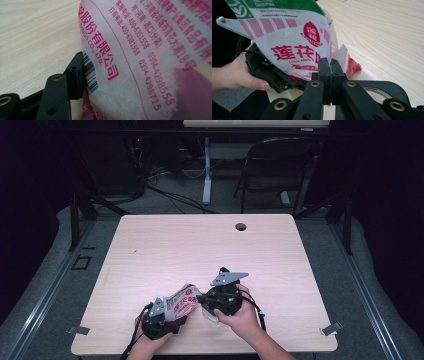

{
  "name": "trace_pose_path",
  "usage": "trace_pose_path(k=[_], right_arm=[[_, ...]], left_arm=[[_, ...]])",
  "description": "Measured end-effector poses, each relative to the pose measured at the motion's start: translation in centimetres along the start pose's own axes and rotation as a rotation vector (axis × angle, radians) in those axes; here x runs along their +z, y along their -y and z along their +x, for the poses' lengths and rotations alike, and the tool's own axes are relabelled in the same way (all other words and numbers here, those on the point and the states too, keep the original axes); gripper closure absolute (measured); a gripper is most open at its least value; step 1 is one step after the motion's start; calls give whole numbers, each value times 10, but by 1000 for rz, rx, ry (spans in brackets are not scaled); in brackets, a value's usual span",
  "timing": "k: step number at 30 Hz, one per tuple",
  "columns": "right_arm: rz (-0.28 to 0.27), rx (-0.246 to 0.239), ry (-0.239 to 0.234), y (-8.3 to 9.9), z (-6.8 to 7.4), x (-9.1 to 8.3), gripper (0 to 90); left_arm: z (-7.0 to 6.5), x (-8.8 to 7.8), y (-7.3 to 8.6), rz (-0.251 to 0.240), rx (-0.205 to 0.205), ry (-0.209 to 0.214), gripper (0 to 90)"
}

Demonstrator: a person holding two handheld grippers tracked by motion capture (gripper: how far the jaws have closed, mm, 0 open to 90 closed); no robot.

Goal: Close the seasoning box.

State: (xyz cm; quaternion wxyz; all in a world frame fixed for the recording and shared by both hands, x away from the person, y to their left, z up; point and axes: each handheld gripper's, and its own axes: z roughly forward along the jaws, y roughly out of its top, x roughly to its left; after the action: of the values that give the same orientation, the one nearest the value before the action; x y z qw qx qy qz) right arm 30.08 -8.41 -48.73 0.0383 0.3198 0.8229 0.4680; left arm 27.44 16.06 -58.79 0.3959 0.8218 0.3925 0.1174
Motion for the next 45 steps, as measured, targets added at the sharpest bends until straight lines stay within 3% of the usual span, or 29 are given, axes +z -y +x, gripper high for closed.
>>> trace_pose_path(k=[10, 16, 37, 45], right_arm=[[0, 3, -3, 0, -1, 0, 900], [-1, 3, -5, 1, -1, 0, 900], [-18, -1, -3, 1, -1, -3, 897], [-70, 1, -2, 3, -1, -12, 773]], left_arm=[[-2, 0, 0, 0, 18, -29, 506], [-2, 0, 0, -1, 8, -27, 539], [-2, -5, -7, -10, 34, -42, 598], [1, -9, -15, -20, 59, -43, 606]])
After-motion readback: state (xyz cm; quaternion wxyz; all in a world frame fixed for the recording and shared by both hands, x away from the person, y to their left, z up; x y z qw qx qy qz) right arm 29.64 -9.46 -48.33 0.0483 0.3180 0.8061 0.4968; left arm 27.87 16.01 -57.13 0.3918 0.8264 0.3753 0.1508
